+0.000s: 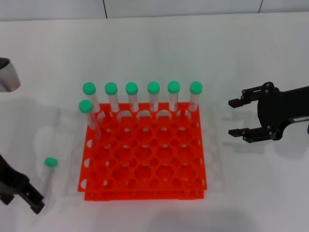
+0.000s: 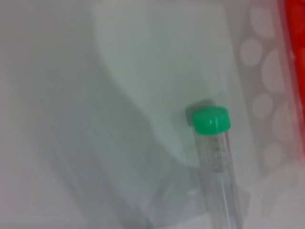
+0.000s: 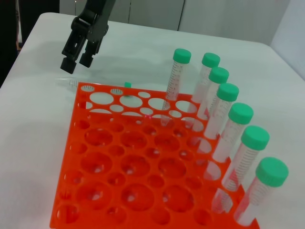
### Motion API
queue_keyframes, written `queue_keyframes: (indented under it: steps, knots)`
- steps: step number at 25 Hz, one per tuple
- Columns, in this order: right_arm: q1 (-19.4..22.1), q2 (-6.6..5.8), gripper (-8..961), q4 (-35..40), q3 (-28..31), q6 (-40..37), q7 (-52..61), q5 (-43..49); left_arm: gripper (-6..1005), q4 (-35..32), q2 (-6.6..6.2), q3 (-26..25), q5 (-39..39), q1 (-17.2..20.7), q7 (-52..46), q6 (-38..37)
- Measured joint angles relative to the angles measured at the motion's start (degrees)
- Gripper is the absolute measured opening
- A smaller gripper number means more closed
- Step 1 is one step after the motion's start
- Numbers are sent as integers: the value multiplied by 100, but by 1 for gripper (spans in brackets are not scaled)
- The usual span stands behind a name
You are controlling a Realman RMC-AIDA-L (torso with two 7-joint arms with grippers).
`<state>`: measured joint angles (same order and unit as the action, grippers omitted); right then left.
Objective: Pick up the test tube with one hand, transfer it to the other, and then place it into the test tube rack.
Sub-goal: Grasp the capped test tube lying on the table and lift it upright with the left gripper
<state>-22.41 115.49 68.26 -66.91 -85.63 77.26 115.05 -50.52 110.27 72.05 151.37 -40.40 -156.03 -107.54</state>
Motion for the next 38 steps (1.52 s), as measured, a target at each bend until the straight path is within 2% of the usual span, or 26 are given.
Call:
queue_keyframes:
  steps: [8, 19, 25, 33, 38]
  knots:
    - [0, -7, 635, -15, -53, 8, 1, 21, 888, 320, 83, -16, 16, -236, -13, 59]
    - [0, -15, 636, -15, -59, 2, -5, 88, 888, 349, 170, -11, 232, -391, -157, 33]
    - [8, -13, 636, -15, -67, 6, -40, 89, 808, 530, 289, 7, 564, -526, -167, 33]
    - [7, -9, 636, -16, -131, 15, -43, 89, 587, 561, 329, 14, 596, -547, -176, 86]
    - [0, -8, 635, -14, -195, 21, -44, 87, 350, 663, 362, 13, 597, -578, -176, 165]
